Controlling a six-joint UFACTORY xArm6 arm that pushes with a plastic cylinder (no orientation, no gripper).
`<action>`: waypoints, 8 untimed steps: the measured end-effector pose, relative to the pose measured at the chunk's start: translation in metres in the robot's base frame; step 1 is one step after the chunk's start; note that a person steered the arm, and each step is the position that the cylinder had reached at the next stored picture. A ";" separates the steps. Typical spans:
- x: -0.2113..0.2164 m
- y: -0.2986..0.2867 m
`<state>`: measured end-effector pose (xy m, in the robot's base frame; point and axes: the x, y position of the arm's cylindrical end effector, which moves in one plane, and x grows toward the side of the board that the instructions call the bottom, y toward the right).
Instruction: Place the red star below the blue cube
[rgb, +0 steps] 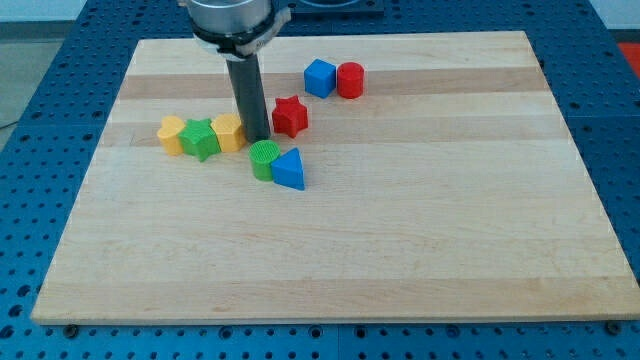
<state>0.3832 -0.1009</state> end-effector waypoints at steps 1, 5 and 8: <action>-0.011 0.021; 0.019 0.066; -0.017 0.082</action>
